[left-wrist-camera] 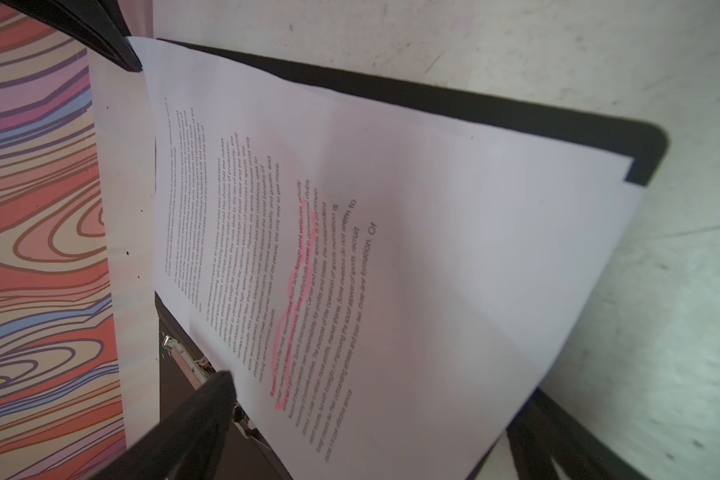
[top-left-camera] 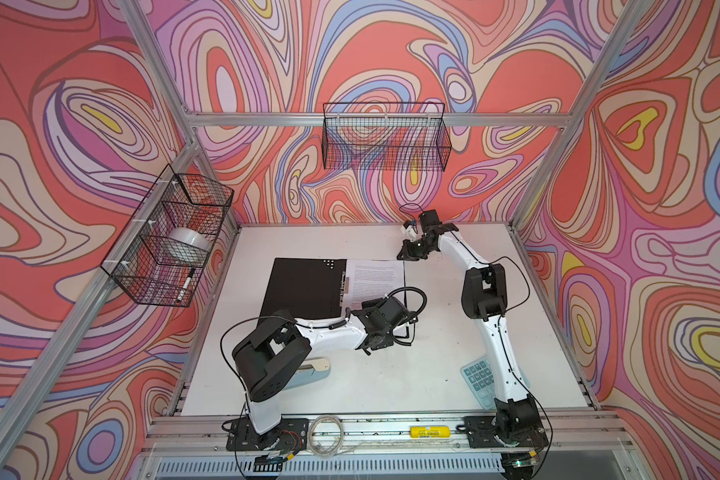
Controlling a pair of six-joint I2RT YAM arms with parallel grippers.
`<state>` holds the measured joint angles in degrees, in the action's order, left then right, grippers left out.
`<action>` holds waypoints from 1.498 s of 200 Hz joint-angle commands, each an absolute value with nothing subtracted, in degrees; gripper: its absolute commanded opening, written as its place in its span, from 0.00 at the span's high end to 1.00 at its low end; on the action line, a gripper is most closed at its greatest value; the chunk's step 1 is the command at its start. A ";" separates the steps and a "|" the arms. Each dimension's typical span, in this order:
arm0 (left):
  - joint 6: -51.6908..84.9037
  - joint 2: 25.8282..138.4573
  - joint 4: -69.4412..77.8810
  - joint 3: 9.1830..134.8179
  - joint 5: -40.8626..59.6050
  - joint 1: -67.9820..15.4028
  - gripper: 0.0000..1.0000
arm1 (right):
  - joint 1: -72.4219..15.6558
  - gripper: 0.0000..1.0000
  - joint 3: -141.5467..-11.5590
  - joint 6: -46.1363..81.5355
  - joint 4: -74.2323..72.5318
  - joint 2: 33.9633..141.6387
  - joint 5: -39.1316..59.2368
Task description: Put the files into the folder
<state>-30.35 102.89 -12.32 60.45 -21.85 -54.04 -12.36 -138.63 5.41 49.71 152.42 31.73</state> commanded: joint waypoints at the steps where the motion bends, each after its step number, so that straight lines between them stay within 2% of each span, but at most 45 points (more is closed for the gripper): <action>1: -28.42 100.37 -19.94 62.59 -18.70 -54.42 0.00 | -12.59 0.89 -138.03 5.46 48.84 149.05 30.36; 49: -24.62 95.30 -29.76 65.98 -15.97 -54.32 0.00 | -12.57 0.76 -136.18 8.34 44.14 145.74 26.24; 68: -22.36 92.80 -32.70 67.45 -15.88 -53.08 0.00 | -12.57 0.75 -135.94 8.77 44.25 144.07 23.20; 114: -11.20 90.85 -38.98 77.21 -11.24 -40.72 0.00 | -12.57 0.86 -124.67 12.37 42.87 132.76 20.08; 153: 0.00 92.97 -41.60 83.71 -5.65 -30.86 0.00 | -12.84 0.93 -106.16 19.90 38.39 120.17 30.72; 195: 3.76 96.50 -39.91 83.76 -2.76 -28.10 0.00 | -16.98 0.93 -87.26 27.05 31.22 109.94 41.27; 226: 7.78 99.80 -40.67 84.77 1.06 -25.90 0.00 | -21.53 0.93 -81.97 28.50 31.93 108.87 44.88; 254: 10.37 102.97 -42.33 86.96 5.06 -23.43 0.00 | -23.81 0.94 -78.49 29.28 32.84 109.25 40.89; 299: 11.34 104.31 -43.39 88.50 7.33 -22.17 0.00 | -24.00 0.97 -73.76 30.71 29.62 110.78 39.64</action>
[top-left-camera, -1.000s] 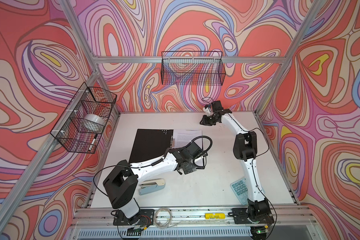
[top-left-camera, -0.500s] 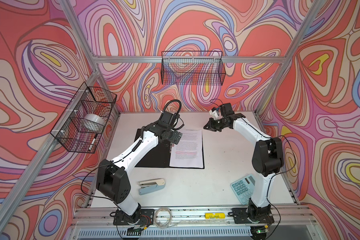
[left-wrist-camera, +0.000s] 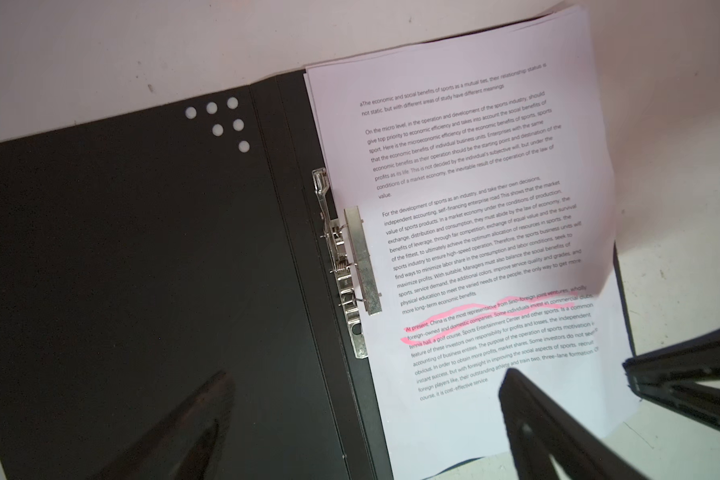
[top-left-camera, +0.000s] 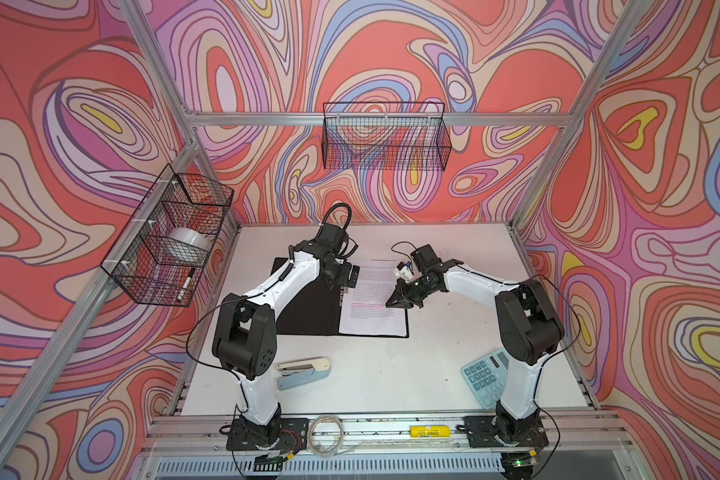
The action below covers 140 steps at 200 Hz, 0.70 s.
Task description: Put the files into the folder
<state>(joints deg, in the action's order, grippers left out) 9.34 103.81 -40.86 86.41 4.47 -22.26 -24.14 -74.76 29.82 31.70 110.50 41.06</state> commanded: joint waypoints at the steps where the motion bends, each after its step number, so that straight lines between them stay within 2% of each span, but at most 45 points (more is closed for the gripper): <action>1: 11.34 104.32 -43.45 88.55 7.36 -22.20 0.00 | -24.00 0.97 -73.75 30.69 29.67 110.80 39.64; 42: 10.90 103.45 -43.19 87.53 9.46 -22.15 0.00 | -24.47 0.98 -72.26 30.29 29.55 112.54 38.59; 76: 8.54 100.97 -39.99 82.52 20.16 -22.23 0.06 | -24.47 0.99 -72.90 28.90 30.68 114.19 37.25; 140: 12.08 101.50 -37.89 77.29 27.11 -22.48 0.11 | -24.44 1.00 -74.18 27.35 32.18 117.23 36.76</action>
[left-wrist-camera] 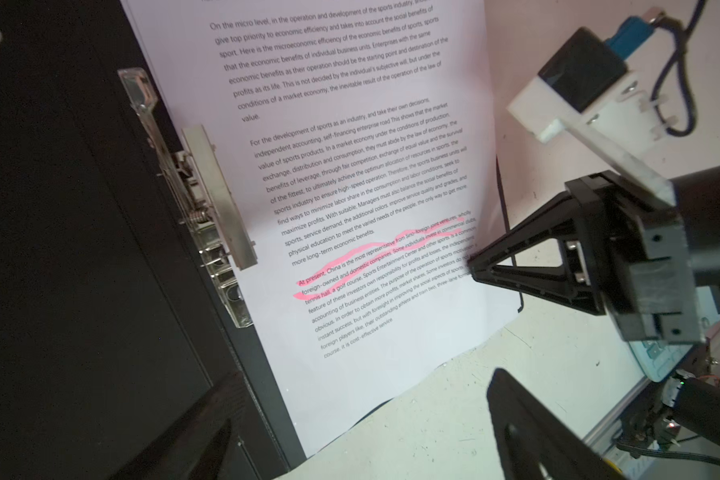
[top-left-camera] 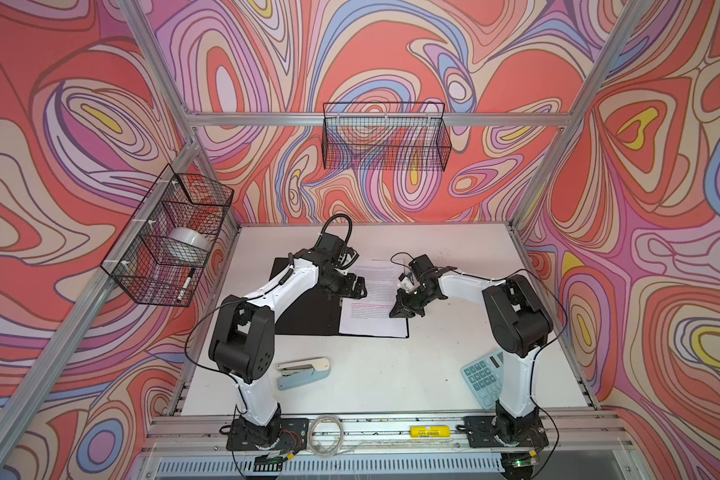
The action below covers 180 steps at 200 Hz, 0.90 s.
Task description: Put the files into the folder
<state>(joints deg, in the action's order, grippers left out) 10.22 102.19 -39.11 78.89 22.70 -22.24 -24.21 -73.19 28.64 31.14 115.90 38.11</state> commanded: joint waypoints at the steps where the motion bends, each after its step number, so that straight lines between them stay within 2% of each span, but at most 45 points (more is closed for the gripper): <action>1: 12.10 101.55 -37.89 77.23 27.18 -22.45 0.11 | -24.43 1.00 -74.13 27.38 32.22 117.24 36.75; 34: 12.73 102.40 -37.57 76.15 27.40 -23.30 0.11 | -24.44 1.00 -74.01 27.08 32.23 118.05 36.74; 71: 12.64 103.42 -39.40 79.18 22.57 -23.34 0.11 | -24.44 1.00 -74.55 26.94 32.44 118.08 36.98; 88: 11.68 103.23 -40.28 81.01 21.91 -23.35 0.10 | -24.48 0.97 -75.22 26.62 32.81 117.57 37.25; 130: 6.84 101.32 -42.94 86.83 17.55 -23.05 0.01 | -24.45 0.91 -78.31 26.20 34.23 114.21 37.04; 180: 3.89 101.93 -46.58 93.22 14.71 -20.83 0.01 | -24.47 0.84 -83.60 27.05 38.05 109.93 31.62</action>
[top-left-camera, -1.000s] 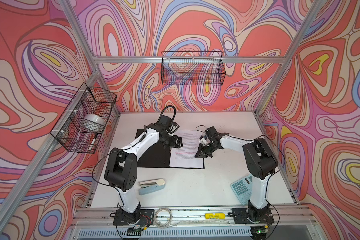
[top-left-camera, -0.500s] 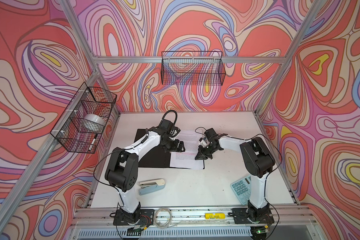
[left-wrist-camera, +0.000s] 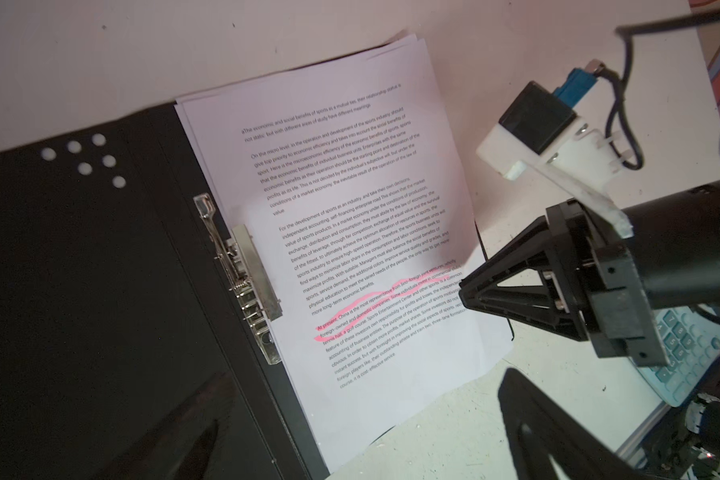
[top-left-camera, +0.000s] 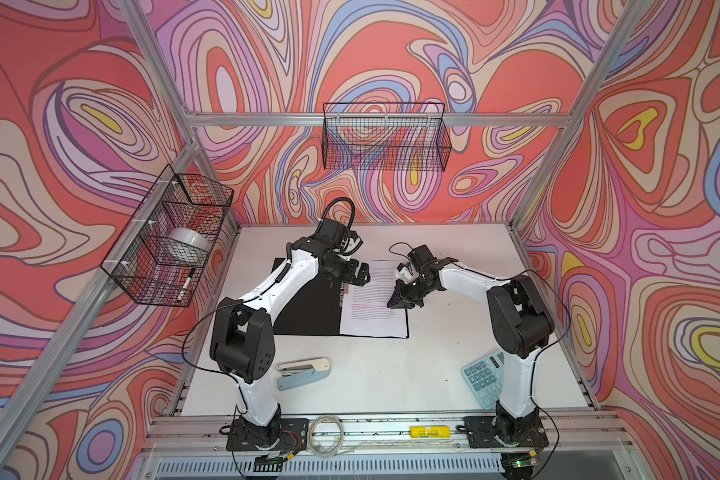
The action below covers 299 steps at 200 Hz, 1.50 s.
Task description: Put the files into the folder
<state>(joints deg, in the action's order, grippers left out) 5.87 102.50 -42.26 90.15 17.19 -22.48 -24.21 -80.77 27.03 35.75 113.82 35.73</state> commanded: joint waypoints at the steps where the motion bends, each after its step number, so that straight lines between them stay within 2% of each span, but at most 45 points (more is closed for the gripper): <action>1: 4.05 101.99 -46.62 93.28 14.70 -20.79 0.01 | -24.45 0.84 -83.68 27.10 38.10 109.85 31.41; 33: 9.66 103.40 -45.43 93.34 16.35 -17.76 0.00 | -23.64 0.82 -84.94 28.33 40.80 107.96 23.71; 111: 11.76 108.33 -45.31 94.78 20.21 -14.59 0.00 | -15.27 0.85 -78.16 33.88 30.71 106.66 24.52; 198: 11.95 107.34 -44.74 90.89 22.49 -12.74 0.01 | -14.35 0.83 -90.85 32.07 28.67 121.43 24.79; 299: 11.87 107.80 -45.09 90.74 22.86 -12.39 0.01 | -14.33 0.86 -95.12 29.17 29.70 127.67 25.87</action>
<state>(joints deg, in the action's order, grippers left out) 11.25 108.09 -44.23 91.31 22.35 -12.71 -14.33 -93.41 30.61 29.26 125.84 25.32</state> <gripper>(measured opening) 0.993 0.147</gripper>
